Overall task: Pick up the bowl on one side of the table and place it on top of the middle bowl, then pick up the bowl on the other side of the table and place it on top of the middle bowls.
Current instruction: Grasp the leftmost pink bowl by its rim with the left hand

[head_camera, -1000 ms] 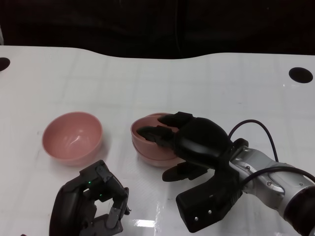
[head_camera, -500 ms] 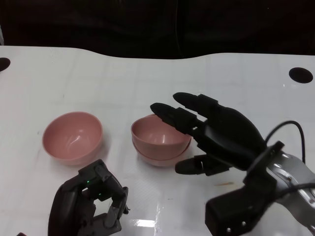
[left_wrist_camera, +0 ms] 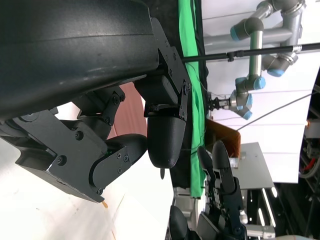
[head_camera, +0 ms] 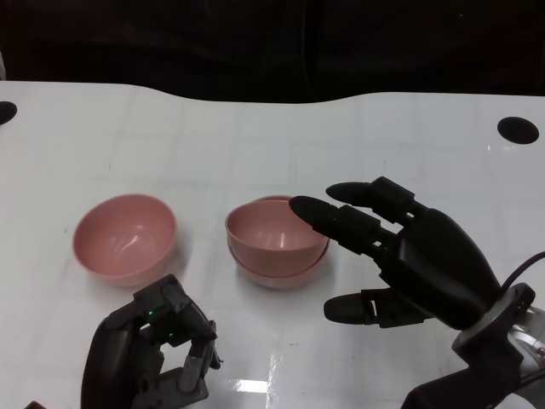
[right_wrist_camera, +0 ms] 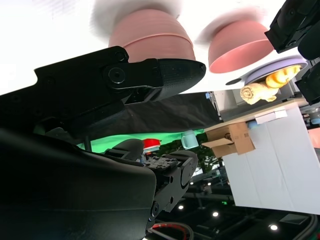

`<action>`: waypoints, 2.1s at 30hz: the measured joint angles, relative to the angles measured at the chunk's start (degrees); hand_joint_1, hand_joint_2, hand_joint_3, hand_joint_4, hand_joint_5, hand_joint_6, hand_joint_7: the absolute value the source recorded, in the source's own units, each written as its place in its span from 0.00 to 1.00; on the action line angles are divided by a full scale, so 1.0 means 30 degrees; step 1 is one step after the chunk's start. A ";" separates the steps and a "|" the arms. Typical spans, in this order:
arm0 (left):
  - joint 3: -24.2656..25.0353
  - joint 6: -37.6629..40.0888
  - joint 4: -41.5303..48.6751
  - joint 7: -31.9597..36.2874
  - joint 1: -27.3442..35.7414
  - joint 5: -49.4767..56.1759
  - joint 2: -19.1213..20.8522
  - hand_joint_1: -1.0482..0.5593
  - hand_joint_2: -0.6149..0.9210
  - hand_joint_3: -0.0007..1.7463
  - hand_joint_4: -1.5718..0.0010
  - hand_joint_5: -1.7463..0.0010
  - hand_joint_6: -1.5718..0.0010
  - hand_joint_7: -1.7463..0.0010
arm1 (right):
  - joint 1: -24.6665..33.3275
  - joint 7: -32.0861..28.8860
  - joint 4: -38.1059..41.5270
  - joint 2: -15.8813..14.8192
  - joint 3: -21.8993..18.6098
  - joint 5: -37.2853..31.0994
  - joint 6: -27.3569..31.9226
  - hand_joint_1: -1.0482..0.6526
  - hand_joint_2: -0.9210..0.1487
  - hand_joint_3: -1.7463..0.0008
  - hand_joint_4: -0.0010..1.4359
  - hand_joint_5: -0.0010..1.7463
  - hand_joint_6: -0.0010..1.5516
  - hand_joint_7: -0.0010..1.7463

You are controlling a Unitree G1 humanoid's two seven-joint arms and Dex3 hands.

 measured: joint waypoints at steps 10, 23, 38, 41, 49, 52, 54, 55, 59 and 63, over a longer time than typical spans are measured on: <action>0.0882 0.0065 -0.2399 0.1569 -0.0006 0.2891 0.1407 0.55 1.00 0.10 0.64 0.48 0.53 0.84 | 0.3933 -0.1668 0.3354 -0.0034 -0.1564 0.4793 -0.7476 0.47 0.00 0.88 0.46 0.64 0.55 0.26; 0.1266 0.2204 -0.6331 0.2666 0.0436 0.8191 0.3265 0.40 1.00 0.04 0.74 0.73 0.69 0.98 | 0.4170 0.0551 0.4920 0.1265 -0.2404 0.9413 -0.9432 0.56 0.38 0.39 0.58 0.78 0.60 0.52; 0.1352 0.5194 -0.9552 0.3641 0.0902 1.1417 0.4638 0.37 1.00 0.03 0.75 0.78 0.72 1.00 | 0.4754 0.4778 0.5198 0.2542 -0.3340 1.2588 -0.9592 0.56 0.44 0.29 0.61 0.84 0.60 0.62; 0.1293 0.5967 -1.0267 0.3888 0.0810 1.3915 0.5013 0.33 1.00 0.02 0.77 0.81 0.74 1.00 | 0.5064 0.5523 0.4798 0.2794 -0.3348 1.3475 -0.8975 0.51 0.50 0.24 0.62 0.97 0.56 0.80; 0.0224 0.9749 -1.2115 0.4611 -0.0736 2.2278 0.6077 0.29 0.98 0.00 0.77 0.84 0.77 1.00 | 0.6484 0.8360 0.2678 0.3306 -0.3396 1.6829 -0.5729 0.50 0.52 0.23 0.61 1.00 0.51 0.91; -0.0479 1.1162 -1.1809 0.4609 -0.1494 2.4262 0.6212 0.29 0.97 0.00 0.75 0.84 0.77 1.00 | 0.6638 0.8863 0.2351 0.3543 -0.3594 1.7070 -0.5339 0.50 0.52 0.23 0.61 1.00 0.51 0.92; -0.0820 1.1829 -1.1293 0.4617 -0.1917 2.4934 0.6272 0.29 0.97 0.00 0.74 0.85 0.77 1.00 | 0.6672 0.9104 0.2195 0.3608 -0.3830 1.7078 -0.5226 0.50 0.52 0.23 0.60 1.00 0.50 0.92; -0.1005 1.2149 -1.1028 0.4620 -0.2063 2.5161 0.6287 0.29 0.97 0.00 0.74 0.85 0.77 1.00 | 0.6688 0.9189 0.2173 0.3655 -0.3978 1.7079 -0.5199 0.50 0.52 0.24 0.60 1.00 0.50 0.92; -0.1899 1.3674 -0.9576 0.4500 -0.2904 2.6462 0.6315 0.28 0.97 0.00 0.75 0.86 0.78 1.00 | 0.6811 0.9491 0.2149 0.3950 -0.4212 1.7076 -0.5122 0.50 0.52 0.24 0.60 1.00 0.50 0.92; -0.2758 1.5307 -0.7927 0.3908 -0.4146 2.7324 0.6341 0.27 0.97 0.00 0.73 0.88 0.77 1.00 | 0.6888 0.9755 0.2115 0.4200 -0.4435 1.7049 -0.5088 0.50 0.52 0.24 0.60 1.00 0.50 0.92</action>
